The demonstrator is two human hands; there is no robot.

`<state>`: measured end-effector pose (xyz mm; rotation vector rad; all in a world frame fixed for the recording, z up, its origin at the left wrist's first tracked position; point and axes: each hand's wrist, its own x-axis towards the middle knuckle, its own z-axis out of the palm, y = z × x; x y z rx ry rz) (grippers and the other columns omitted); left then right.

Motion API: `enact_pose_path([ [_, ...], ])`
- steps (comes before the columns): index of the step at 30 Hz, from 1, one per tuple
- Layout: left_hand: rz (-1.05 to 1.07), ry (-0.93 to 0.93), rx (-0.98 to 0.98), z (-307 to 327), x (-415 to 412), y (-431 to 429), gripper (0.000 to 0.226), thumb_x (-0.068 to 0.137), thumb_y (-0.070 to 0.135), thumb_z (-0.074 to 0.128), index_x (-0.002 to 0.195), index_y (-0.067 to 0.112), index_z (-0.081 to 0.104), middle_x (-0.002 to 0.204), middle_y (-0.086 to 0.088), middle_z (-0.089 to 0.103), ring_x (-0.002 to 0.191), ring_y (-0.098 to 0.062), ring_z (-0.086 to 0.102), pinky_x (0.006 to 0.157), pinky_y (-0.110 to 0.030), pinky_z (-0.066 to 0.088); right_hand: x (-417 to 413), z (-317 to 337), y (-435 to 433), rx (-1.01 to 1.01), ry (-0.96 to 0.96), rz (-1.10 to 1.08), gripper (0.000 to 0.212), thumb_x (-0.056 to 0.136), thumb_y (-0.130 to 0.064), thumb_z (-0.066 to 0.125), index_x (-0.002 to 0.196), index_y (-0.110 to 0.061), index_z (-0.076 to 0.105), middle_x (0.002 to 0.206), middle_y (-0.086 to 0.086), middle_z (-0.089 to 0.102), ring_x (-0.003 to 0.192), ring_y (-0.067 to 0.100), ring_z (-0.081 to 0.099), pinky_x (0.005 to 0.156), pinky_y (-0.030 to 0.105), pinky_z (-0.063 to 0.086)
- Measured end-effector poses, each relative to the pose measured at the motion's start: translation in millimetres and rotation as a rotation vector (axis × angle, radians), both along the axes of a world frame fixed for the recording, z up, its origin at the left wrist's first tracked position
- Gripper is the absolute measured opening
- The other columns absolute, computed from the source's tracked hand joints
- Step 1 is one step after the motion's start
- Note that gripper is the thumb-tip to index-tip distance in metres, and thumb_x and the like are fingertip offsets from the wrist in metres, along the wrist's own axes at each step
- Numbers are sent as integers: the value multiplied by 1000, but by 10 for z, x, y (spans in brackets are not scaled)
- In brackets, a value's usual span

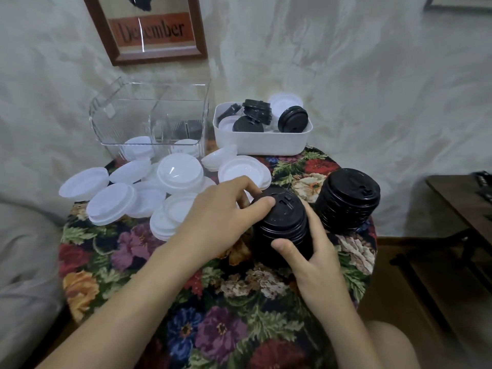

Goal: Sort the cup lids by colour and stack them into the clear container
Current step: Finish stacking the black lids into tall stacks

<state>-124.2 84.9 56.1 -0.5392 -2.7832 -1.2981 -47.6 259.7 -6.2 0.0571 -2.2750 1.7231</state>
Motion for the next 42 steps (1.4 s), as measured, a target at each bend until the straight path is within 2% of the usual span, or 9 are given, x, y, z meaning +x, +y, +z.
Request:
enact_pose_path([
  [4, 39, -29, 54, -45, 87, 48, 26, 88, 59, 62, 86, 33, 62, 70, 4, 64, 62, -6, 54, 64, -33, 43, 16, -9, 11, 11, 13, 13, 88, 88, -61, 67, 160, -48, 17, 144, -55, 29, 137, -22, 32, 103, 3, 33],
  [10, 87, -7, 10, -41, 128, 103, 25, 89, 61, 58, 91, 36, 62, 75, 8, 67, 66, -4, 58, 63, -29, 41, -1, -24, 10, -7, -2, 30, 89, 81, -70, 66, 158, -42, 30, 147, -32, 48, 136, -8, 46, 108, 25, 42],
  [14, 8, 40, 31, -41, 57, 67, 25, 87, 65, 58, 93, 42, 66, 93, 21, 65, 76, -3, 59, 72, -31, 47, 10, -14, 16, -19, -3, 38, 75, 89, -57, 71, 153, -44, 36, 139, -35, 53, 131, -9, 50, 101, 13, 42],
  [18, -118, -15, 126, -21, -48, 72, 24, 87, 55, 61, 104, 42, 73, 104, 23, 70, 93, -3, 64, 85, -33, 53, 19, -7, 43, -39, 10, 3, 97, 78, -54, 76, 158, -50, 21, 138, -53, 39, 132, -21, 40, 98, 1, 36],
  [22, -205, -27, 169, -1, -124, 66, 17, 97, 35, 68, 112, 34, 76, 105, 20, 73, 101, -2, 66, 88, -32, 54, 21, 2, 41, -11, 8, 8, 95, 79, -56, 76, 157, -52, 22, 143, -51, 35, 133, -22, 36, 99, 0, 34],
  [27, -276, -78, 205, -19, -143, 48, 20, 102, 27, 63, 119, 29, 74, 111, 16, 76, 109, -3, 68, 101, -41, 54, 21, 10, 31, 2, -15, 29, 67, 82, -51, 75, 141, -52, 43, 130, -40, 56, 123, -14, 53, 94, 5, 42],
  [34, -271, -94, 259, -88, -121, 101, 23, 107, 25, 54, 119, 28, 74, 112, 10, 76, 107, -8, 71, 101, -46, 54, 22, 10, 28, -5, -17, 12, 70, 79, -54, 77, 140, -51, 43, 129, -39, 57, 121, -13, 53, 94, 7, 43],
  [38, -281, -100, 255, -115, -130, 115, 27, 107, 26, 51, 122, 27, 73, 115, 10, 75, 111, -8, 68, 103, -44, 52, 36, 10, 31, -6, 4, 1, 94, 75, -76, 71, 155, -53, 26, 145, -43, 41, 134, -16, 41, 103, 10, 40],
  [42, -298, -116, 232, -131, -75, 89, 33, 109, 37, 45, 133, 33, 67, 128, 17, 70, 123, -1, 61, 111, -40, 47, 37, 48, 13, -7, 23, -16, 70, 87, -66, 64, 149, -52, 37, 143, -38, 46, 134, -12, 44, 106, 18, 40],
])
